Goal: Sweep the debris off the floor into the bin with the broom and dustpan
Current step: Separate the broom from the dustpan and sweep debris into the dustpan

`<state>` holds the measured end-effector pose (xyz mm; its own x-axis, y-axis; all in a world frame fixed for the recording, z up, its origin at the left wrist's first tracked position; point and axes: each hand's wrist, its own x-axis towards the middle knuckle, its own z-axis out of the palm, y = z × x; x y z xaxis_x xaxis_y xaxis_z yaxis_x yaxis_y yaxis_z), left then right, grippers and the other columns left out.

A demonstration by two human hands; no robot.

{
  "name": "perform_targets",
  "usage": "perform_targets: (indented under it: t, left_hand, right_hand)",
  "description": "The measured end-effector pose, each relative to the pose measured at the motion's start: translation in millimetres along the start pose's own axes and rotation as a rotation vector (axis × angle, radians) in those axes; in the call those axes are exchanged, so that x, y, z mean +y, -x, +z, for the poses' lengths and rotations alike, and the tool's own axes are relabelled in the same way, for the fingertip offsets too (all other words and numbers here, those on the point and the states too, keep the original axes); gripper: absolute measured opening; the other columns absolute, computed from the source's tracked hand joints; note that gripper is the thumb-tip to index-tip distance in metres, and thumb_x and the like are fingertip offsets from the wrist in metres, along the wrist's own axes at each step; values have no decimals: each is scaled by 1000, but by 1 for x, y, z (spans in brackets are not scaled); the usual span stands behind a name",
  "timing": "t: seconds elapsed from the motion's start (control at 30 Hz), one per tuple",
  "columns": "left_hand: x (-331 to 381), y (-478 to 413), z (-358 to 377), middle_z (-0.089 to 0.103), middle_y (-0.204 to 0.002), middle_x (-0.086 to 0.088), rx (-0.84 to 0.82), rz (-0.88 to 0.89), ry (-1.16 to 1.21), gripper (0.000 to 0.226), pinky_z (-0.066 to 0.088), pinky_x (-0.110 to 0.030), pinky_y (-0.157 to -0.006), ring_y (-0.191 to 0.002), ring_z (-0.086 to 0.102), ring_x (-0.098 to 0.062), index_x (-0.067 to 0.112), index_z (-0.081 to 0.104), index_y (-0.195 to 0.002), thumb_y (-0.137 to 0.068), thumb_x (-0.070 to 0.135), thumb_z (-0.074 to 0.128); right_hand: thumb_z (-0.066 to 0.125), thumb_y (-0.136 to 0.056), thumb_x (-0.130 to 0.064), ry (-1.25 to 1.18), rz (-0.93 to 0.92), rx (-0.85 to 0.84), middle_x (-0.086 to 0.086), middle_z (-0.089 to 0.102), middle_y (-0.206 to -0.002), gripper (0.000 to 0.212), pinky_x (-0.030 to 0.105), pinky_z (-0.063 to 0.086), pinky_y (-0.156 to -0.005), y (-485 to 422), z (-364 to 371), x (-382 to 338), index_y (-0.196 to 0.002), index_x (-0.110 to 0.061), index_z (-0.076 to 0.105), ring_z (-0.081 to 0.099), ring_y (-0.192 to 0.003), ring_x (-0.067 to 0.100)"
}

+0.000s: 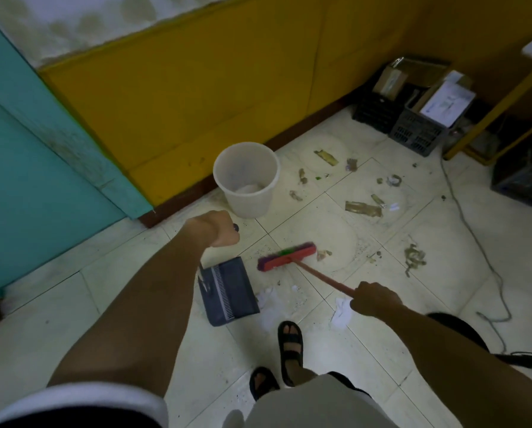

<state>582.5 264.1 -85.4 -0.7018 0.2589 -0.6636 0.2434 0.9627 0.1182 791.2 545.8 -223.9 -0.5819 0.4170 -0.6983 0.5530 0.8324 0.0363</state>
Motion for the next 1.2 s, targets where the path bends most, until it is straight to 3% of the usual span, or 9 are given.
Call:
perform_targets:
  t: [0.1,0.33,0.5,0.6,0.73,0.8,1.13,1.2]
  left_hand:
    - [-6,16,-3,53,-65,-8,11,-20,21,28,39,-27,-55,-58,50,-20,10,52,-70,-91,28,46]
    - [-12,37,1,52,-65,-11,-21,-96,48,28,37,-25,-53,-56,48,-22,5,51,-70,-90,23,47]
    - [-5,33,9,59,-74,-13,-5,-188,131,26,43,-26,-57,-64,56,-25,1,58,-85,-90,25,50]
    - [4,29,12,60,-81,-12,9,-225,116,31,44,-26,-61,-71,59,-25,0,59,-99,-91,28,52]
    - [23,23,17,63,-112,-16,32,-271,39,43,45,-32,-77,-99,62,-29,3,54,-120,-91,34,53]
    - [33,19,18,62,-116,-15,32,-275,20,44,45,-33,-79,-103,61,-29,3,54,-122,-91,35,53]
    - [82,7,17,59,-104,-13,21,-296,65,44,51,-37,-88,-97,60,-28,4,52,-122,-91,35,52]
    - [87,10,18,55,-97,-10,29,-286,79,43,50,-36,-85,-94,59,-28,4,52,-121,-91,34,52]
  right_hand:
    - [55,-86,-33,156,-69,105,1,65,-98,38,31,57,-77,13,-13,-2,-119,-15,56,65,-83,17]
    - [47,-95,-25,404,-268,177,0,58,-87,30,29,50,-62,12,-39,-39,-119,-12,58,61,-72,17]
    - [49,-95,-22,496,-423,110,2,58,-87,27,28,48,-61,-5,-34,-62,-117,-10,60,59,-70,18]
    - [53,-93,-20,530,-475,28,2,68,-90,23,27,52,-61,-26,-16,-64,-110,-10,64,67,-73,16]
    - [53,-90,-15,590,-462,8,2,68,-90,19,31,57,-69,-37,-5,-56,-105,-12,64,68,-76,17]
    - [50,-91,-16,633,-464,19,0,64,-85,15,30,56,-70,-45,-9,-45,-100,-12,61,64,-71,16]
    - [48,-93,-29,681,-375,101,-2,66,-91,21,26,48,-62,-103,-92,49,-108,-17,58,62,-72,12]
    - [49,-90,-29,677,-340,125,-3,66,-88,20,27,53,-68,-107,-106,65,-103,-19,60,63,-73,11]
